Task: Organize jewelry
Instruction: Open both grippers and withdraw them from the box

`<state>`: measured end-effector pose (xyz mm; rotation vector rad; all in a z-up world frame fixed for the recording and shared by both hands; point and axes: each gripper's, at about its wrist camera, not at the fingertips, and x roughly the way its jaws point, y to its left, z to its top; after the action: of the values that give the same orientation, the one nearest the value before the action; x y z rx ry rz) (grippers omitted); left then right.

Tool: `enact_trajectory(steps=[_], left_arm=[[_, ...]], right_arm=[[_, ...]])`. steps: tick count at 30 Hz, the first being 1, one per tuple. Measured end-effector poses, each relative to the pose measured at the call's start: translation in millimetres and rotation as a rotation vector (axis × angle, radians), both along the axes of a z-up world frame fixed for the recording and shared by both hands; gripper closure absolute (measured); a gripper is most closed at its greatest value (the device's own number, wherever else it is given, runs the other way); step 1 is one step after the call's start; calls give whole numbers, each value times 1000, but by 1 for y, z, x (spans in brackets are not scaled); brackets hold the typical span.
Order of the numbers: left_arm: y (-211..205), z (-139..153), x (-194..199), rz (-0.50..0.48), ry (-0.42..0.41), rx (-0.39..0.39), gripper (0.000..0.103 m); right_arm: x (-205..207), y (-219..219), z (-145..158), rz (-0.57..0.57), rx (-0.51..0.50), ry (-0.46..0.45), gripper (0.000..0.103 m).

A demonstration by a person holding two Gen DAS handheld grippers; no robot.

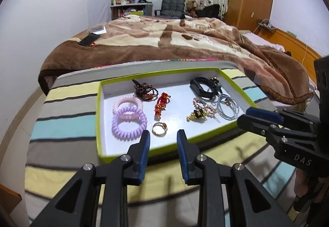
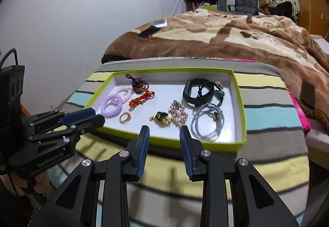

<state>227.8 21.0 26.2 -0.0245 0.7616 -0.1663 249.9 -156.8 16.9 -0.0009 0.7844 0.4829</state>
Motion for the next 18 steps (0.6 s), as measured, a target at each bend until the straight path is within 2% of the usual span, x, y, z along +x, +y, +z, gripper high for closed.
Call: enact_trajectory(steps=[10, 18], left_arm=[[-5, 5, -68, 76, -57, -41, 71], [-17, 8, -118, 102, -110, -20, 69]], right_arm=[[-72, -18, 9, -17, 4, -92, 72], [-123, -25, 6, -35, -8, -144, 71]])
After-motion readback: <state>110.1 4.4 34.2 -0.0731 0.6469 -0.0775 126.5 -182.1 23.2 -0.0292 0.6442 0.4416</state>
